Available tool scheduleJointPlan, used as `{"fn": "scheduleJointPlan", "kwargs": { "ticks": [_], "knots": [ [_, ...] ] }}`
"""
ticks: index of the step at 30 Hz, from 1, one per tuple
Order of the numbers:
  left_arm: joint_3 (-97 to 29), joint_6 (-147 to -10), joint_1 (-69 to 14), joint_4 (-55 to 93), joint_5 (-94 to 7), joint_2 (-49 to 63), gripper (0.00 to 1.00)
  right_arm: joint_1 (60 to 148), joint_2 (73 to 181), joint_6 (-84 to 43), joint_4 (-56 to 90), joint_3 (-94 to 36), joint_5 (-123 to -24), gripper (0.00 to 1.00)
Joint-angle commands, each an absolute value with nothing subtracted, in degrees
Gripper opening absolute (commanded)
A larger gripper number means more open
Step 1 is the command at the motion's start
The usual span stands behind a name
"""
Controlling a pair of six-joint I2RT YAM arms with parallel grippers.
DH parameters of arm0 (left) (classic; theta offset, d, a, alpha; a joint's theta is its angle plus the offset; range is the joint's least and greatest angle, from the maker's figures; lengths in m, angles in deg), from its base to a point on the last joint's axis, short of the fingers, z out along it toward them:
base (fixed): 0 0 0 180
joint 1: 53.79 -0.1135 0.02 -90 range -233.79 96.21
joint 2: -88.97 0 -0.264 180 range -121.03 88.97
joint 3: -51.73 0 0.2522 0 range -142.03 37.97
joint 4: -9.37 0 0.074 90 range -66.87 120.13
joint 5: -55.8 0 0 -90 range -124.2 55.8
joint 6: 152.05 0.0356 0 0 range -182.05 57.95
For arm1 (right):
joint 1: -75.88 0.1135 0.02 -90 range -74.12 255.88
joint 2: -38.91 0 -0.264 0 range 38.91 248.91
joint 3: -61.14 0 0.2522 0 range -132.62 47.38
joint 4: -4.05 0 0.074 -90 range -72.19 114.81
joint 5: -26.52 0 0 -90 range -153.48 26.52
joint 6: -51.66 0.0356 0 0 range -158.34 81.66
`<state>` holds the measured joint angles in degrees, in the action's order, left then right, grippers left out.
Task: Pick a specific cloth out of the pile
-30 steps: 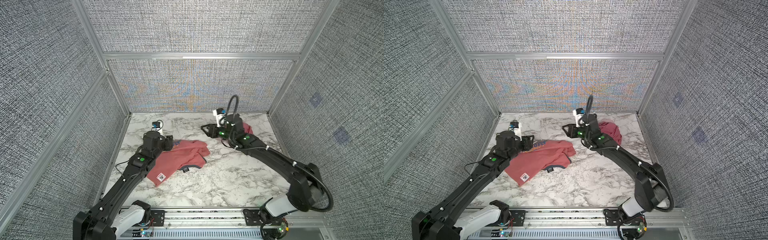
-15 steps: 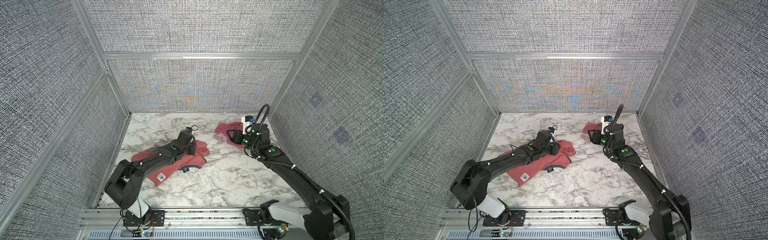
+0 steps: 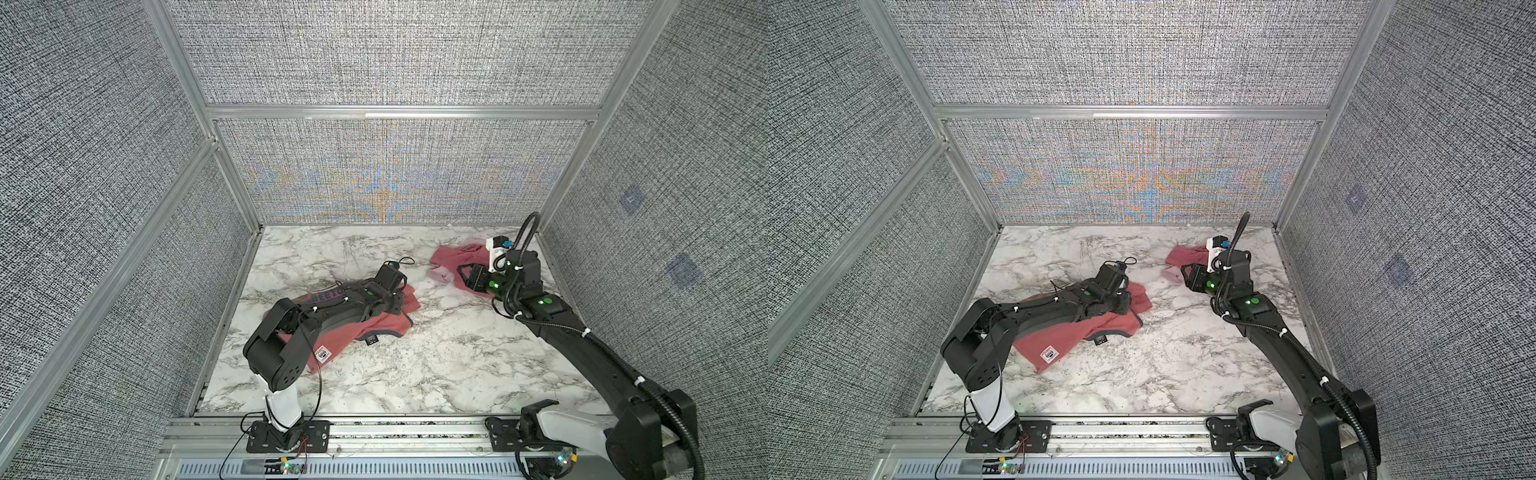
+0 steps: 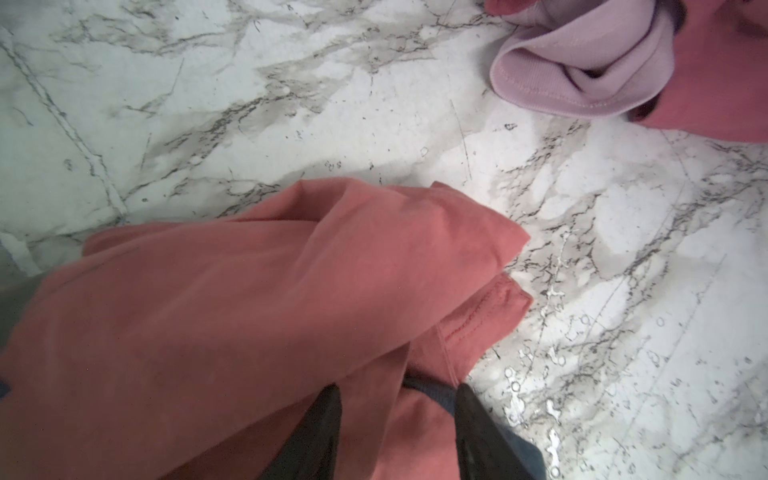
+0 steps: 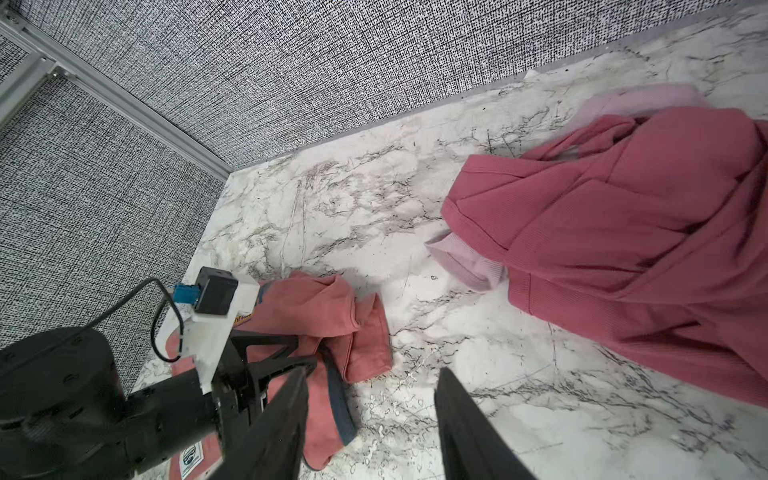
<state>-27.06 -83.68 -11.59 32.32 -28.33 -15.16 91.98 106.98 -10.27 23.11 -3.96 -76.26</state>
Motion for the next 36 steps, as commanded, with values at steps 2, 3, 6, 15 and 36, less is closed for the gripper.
{"fn": "scheduleJointPlan", "kwargs": {
  "ticks": [2, 3, 6, 15, 36],
  "knots": [
    [-29.8, -84.2, -11.6, 33.5, -24.6, -17.5, 0.48, 91.6, 107.1, -9.6, 22.2, -4.2, -77.4, 0.51],
    [-30.7, -84.2, -11.6, 34.2, -24.1, -18.3, 0.48, 91.4, 107.2, -9.4, 22.1, -4.2, -77.5, 0.51],
    [-32.3, -84.1, -11.6, 35.4, -23.0, -20.0, 0.48, 91.3, 107.2, -9.4, 21.9, -4.2, -78.1, 0.51],
    [-33.2, -83.6, -11.6, 34.6, -22.2, -21.8, 0.42, 90.9, 106.9, -9.0, 22.0, -3.6, -78.4, 0.51],
    [-33.8, -83.8, -11.6, 34.2, -24.0, -22.5, 0.28, 90.3, 107.0, -7.9, 21.8, -3.3, -78.5, 0.51]
  ]
}}
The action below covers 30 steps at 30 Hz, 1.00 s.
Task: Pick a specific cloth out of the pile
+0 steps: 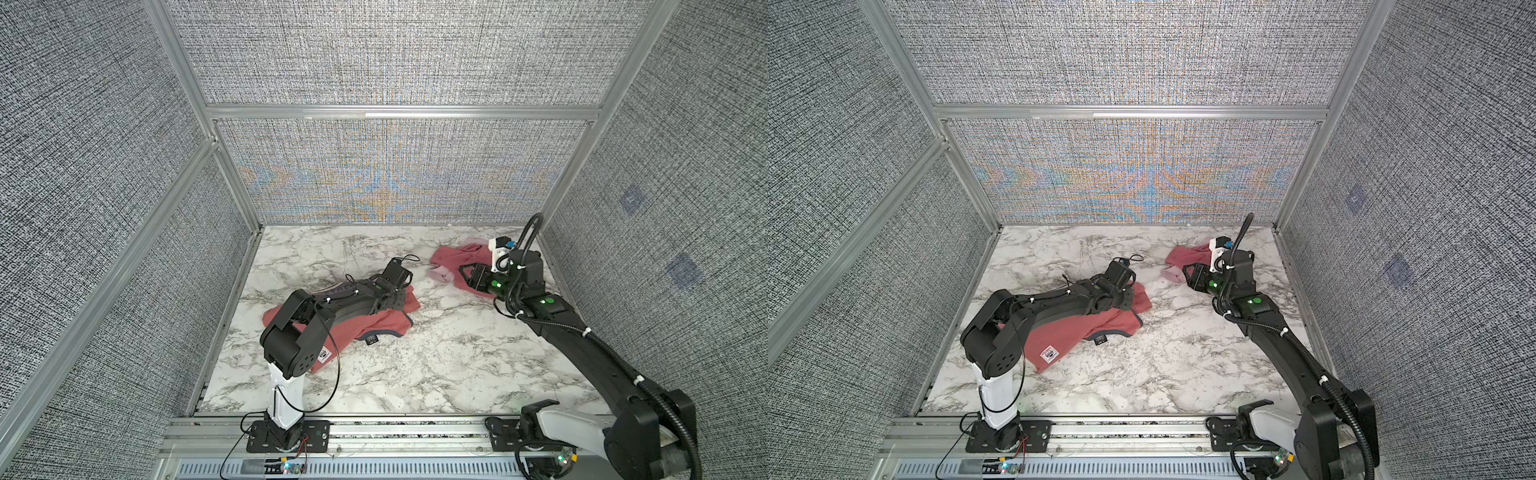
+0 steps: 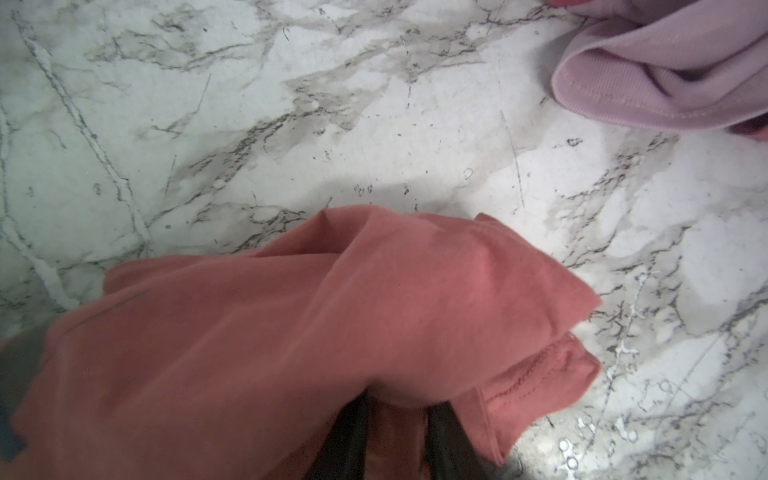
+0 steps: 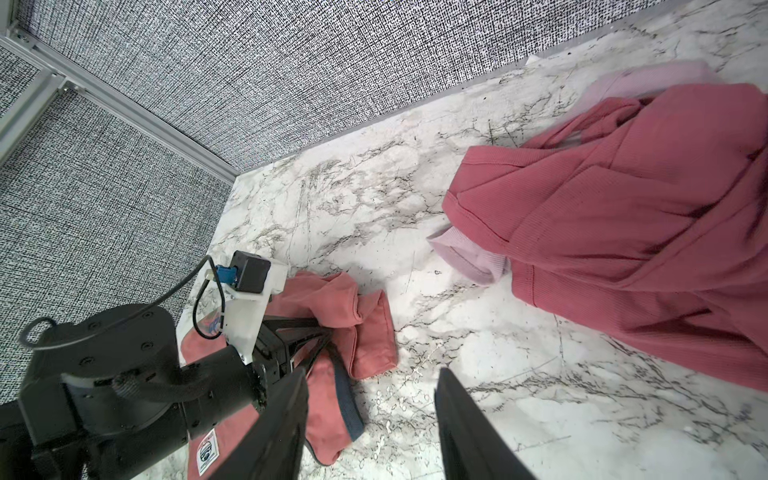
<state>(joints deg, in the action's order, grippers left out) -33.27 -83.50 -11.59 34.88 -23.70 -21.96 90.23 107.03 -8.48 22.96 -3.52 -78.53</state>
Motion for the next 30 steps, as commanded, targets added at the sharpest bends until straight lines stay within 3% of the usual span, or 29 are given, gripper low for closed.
{"fn": "scheduleJointPlan", "kwargs": {
  "ticks": [1, 3, 7, 30],
  "knots": [
    [-34.0, -83.8, -11.5, 34.3, -23.9, -22.7, 0.27, 90.3, 107.0, -7.8, 21.9, -3.3, -78.5, 0.52],
    [-34.5, -83.7, -11.5, 34.6, -23.8, -23.1, 0.22, 90.2, 107.0, -7.8, 21.9, -3.2, -78.6, 0.52],
    [-35.3, -83.6, -11.6, 35.8, -23.1, -22.5, 0.0, 90.1, 107.0, -7.6, 21.8, -3.5, -78.4, 0.52],
    [-31.4, -82.6, -13.1, 37.7, -13.5, -4.0, 0.0, 90.0, 108.5, -5.8, 19.7, -4.7, -80.0, 0.52]
  ]
}}
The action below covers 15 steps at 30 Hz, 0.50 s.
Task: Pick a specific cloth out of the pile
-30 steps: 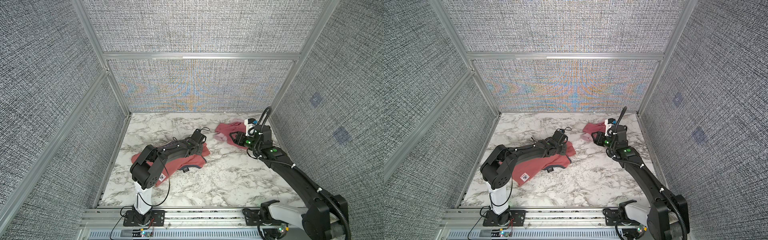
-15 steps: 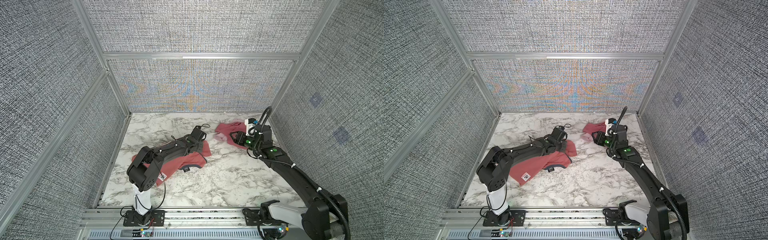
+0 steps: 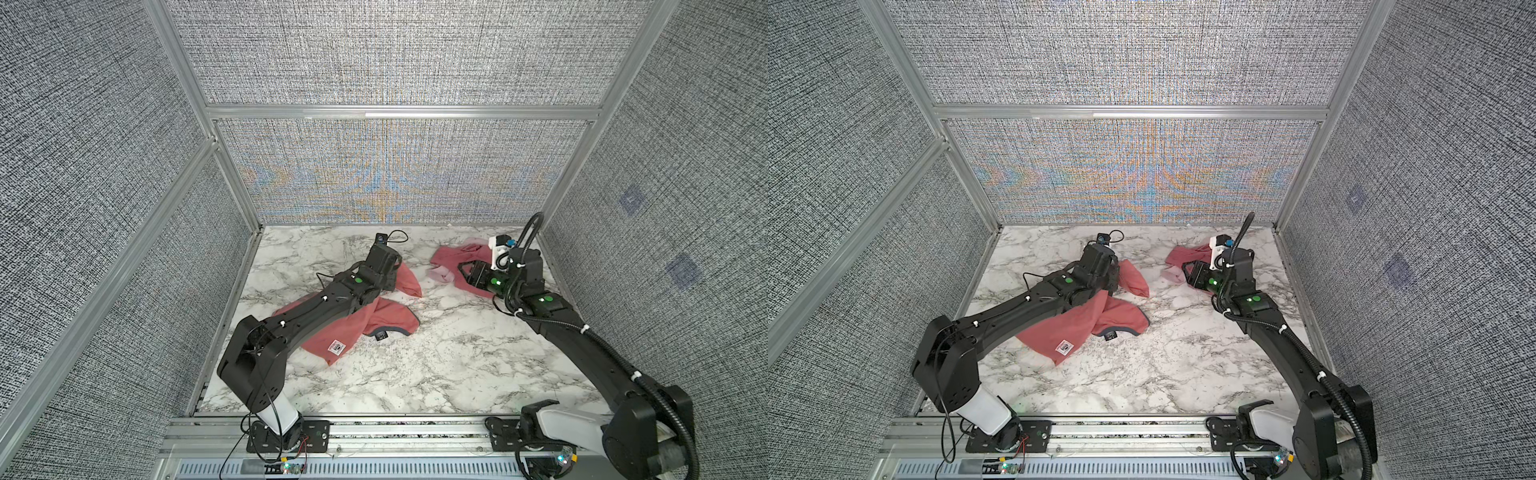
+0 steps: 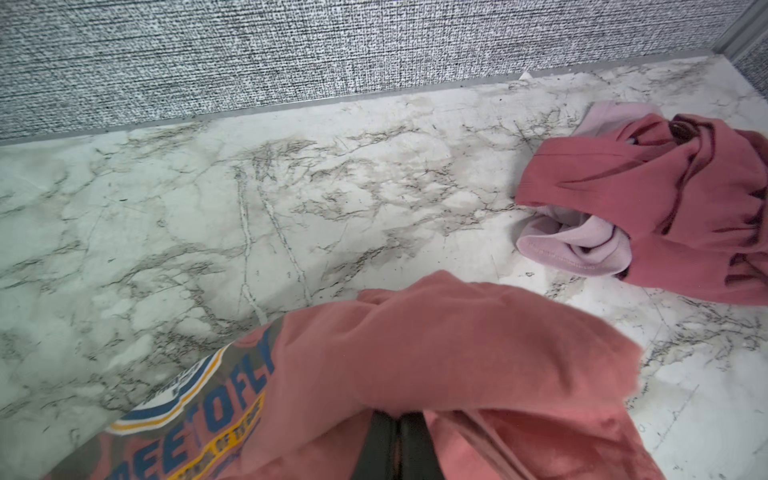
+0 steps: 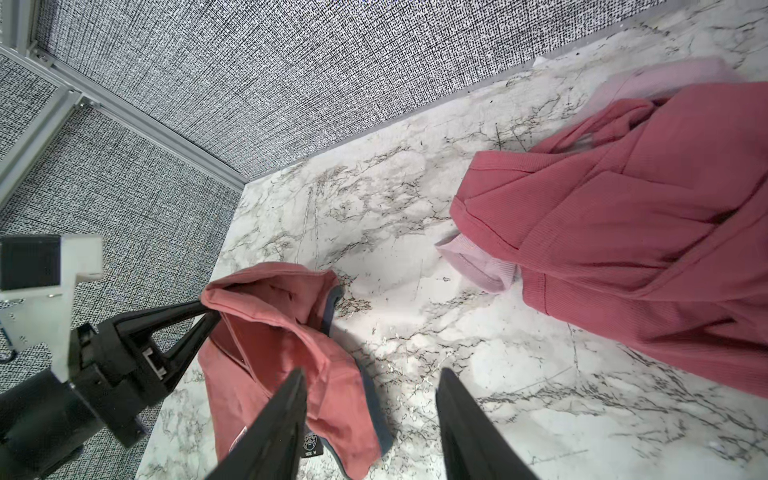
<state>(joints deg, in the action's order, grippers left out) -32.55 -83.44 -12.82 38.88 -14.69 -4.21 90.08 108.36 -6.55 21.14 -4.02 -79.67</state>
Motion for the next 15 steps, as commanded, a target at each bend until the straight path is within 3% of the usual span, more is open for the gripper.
{"fn": "scheduleJointPlan", "kwargs": {
  "ticks": [1, 7, 15],
  "knots": [
    [-31.1, -82.7, -13.1, 37.5, -13.9, -4.3, 0.0, 90.0, 108.6, -5.7, 19.7, -4.7, -80.0, 0.52],
    [-29.7, -85.4, -13.2, 38.9, -17.0, -7.1, 0.0, 90.0, 108.6, -5.7, 20.2, -4.5, -79.7, 0.52],
    [-26.4, -87.0, -16.5, 39.1, -16.8, 1.7, 0.0, 89.9, 109.8, -5.3, 19.7, -5.3, -79.8, 0.53]
  ]
}}
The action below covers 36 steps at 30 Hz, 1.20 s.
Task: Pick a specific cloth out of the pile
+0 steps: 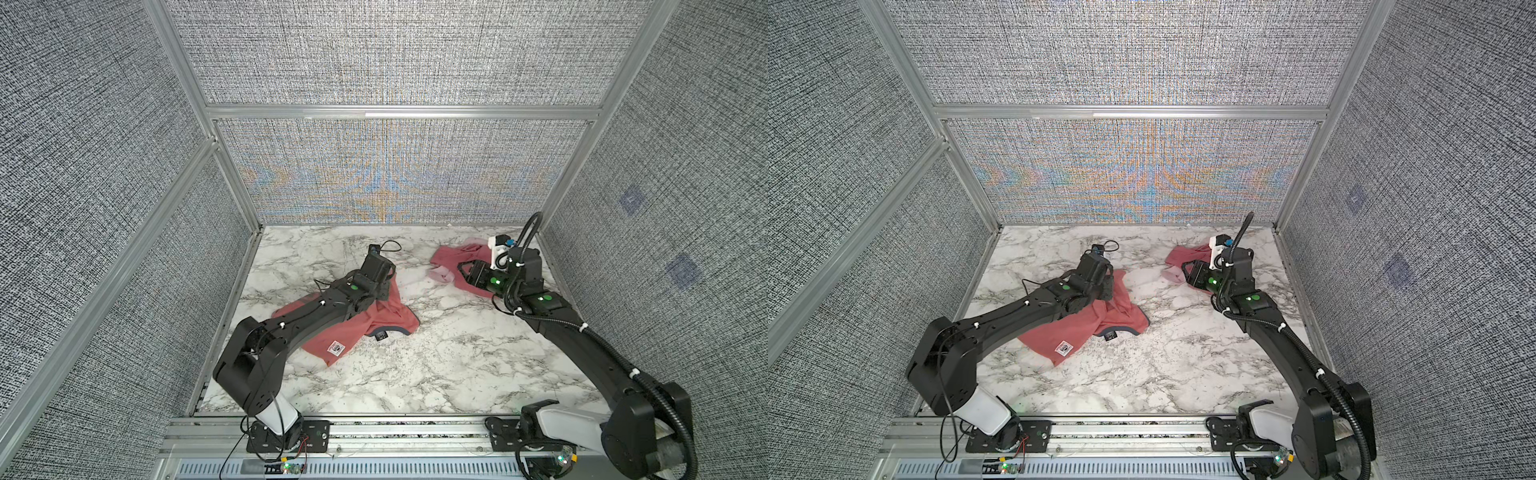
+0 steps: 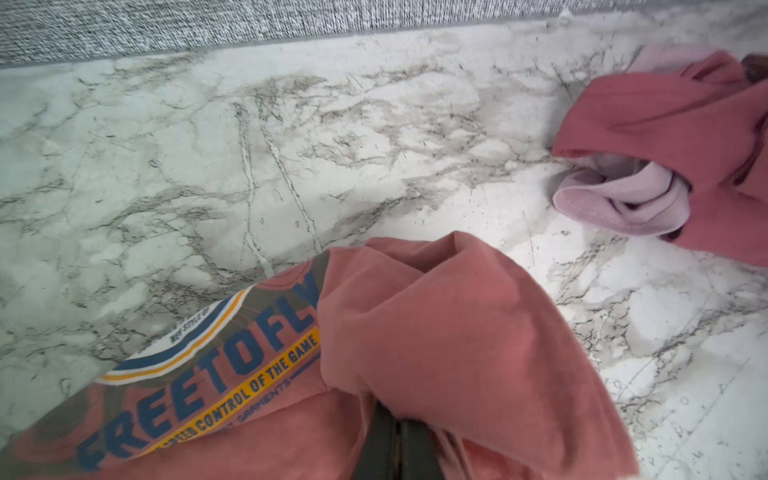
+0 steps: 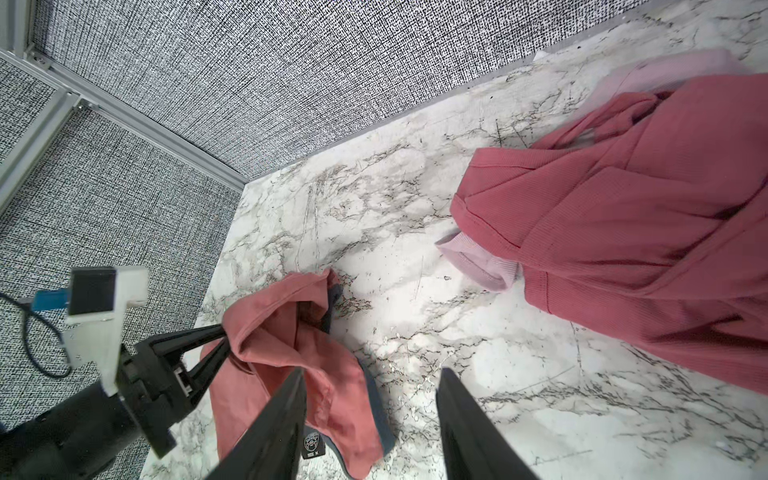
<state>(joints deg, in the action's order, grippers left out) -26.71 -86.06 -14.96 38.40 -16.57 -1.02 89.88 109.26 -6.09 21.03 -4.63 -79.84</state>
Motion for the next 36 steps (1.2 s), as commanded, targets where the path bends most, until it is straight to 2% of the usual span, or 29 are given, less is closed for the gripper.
{"fn": "scheduleJointPlan", "kwargs": {
  "ticks": [1, 12, 21, 36],
  "knots": [
    [-26.0, -87.2, -17.5, 39.4, -17.1, 3.0, 0.0, 89.9, 110.0, -5.1, 19.5, -5.2, -80.0, 0.53],
    [-14.3, -87.5, -32.6, 41.0, -16.0, 20.2, 0.0, 89.9, 113.6, -5.3, 18.4, -8.5, -82.2, 0.53],
    [-2.8, -92.0, -44.3, 44.1, -12.9, 27.5, 0.0, 89.8, 117.1, -5.6, 17.9, -11.2, -85.1, 0.53],
    [7.3, -97.6, -48.6, 42.0, -17.9, 25.6, 0.0, 89.8, 118.9, -5.9, 18.8, -12.9, -86.6, 0.53]
  ]
}}
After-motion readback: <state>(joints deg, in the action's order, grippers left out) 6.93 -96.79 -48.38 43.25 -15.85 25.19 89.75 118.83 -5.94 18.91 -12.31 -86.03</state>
